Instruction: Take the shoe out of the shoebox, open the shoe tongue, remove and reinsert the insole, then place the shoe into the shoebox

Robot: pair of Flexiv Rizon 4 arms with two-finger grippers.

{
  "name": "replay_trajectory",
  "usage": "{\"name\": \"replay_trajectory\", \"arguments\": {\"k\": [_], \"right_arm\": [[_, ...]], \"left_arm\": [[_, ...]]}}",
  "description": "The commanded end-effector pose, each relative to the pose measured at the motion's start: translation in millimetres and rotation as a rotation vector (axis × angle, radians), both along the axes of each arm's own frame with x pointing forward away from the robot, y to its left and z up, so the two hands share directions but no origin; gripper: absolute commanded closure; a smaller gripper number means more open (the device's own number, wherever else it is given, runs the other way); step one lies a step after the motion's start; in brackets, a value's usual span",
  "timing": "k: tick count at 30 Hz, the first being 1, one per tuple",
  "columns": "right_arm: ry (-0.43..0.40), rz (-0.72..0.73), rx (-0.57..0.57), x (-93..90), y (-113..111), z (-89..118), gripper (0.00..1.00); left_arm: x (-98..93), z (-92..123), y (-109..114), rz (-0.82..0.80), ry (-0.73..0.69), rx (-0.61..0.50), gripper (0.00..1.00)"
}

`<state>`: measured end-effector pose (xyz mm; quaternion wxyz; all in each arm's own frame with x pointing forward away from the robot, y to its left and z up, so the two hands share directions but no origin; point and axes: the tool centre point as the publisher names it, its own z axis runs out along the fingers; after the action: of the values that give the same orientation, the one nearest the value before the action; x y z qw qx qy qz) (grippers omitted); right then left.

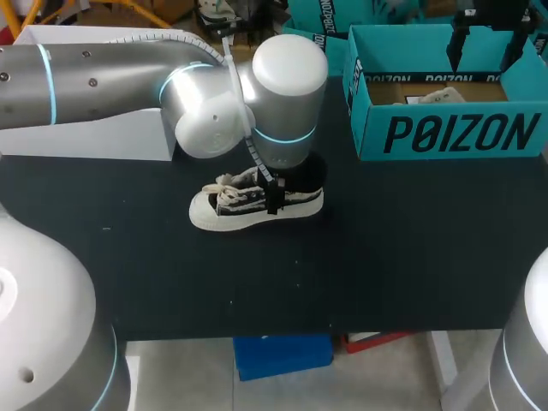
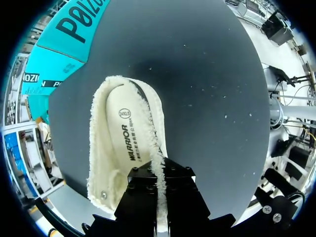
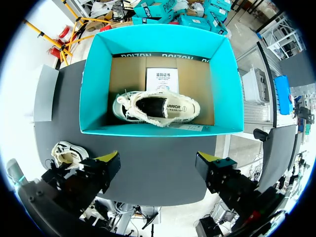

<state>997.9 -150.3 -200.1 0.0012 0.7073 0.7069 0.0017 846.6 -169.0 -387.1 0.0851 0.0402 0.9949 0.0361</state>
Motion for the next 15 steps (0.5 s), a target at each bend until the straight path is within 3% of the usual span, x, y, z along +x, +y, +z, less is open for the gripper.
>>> {"name": "replay_trajectory", "arguments": {"k": [1,8,9,10,11,12,15], "right_arm": [[0.001,0.0,0.0,0.9,0.1,-0.2,0.0],[0.001,0.0,0.0,0.9,0.1,-0.2,0.0],[0.001,0.0,0.0,0.9,0.1,-0.2,0.0],[0.001,0.0,0.0,0.9,0.1,-0.2,0.0],[0.001,0.0,0.0,0.9,0.1,-0.2,0.0],[0.001,0.0,0.0,0.9,0.1,-0.2,0.0],[0.001,0.0,0.0,0.9,0.1,-0.2,0.0]], "left_arm": [[-0.9,-8.4,-0.7,0.001,0.017,-0.007,1.0],[-5.6,-17.3,0.3,0.006,0.054,-0.022,1.0],[-5.8,-17.4,0.4,0.006,0.057,-0.028,0.88],[-6.2,-16.6,1.0,0.008,0.06,-0.04,0.58],[-5.8,-14.3,1.5,0.007,0.057,-0.044,0.06],[-5.5,-12.0,1.5,0.002,0.056,-0.06,0.0],[-5.0,0.3,0.6,-0.018,0.06,-0.102,0.0]]}}
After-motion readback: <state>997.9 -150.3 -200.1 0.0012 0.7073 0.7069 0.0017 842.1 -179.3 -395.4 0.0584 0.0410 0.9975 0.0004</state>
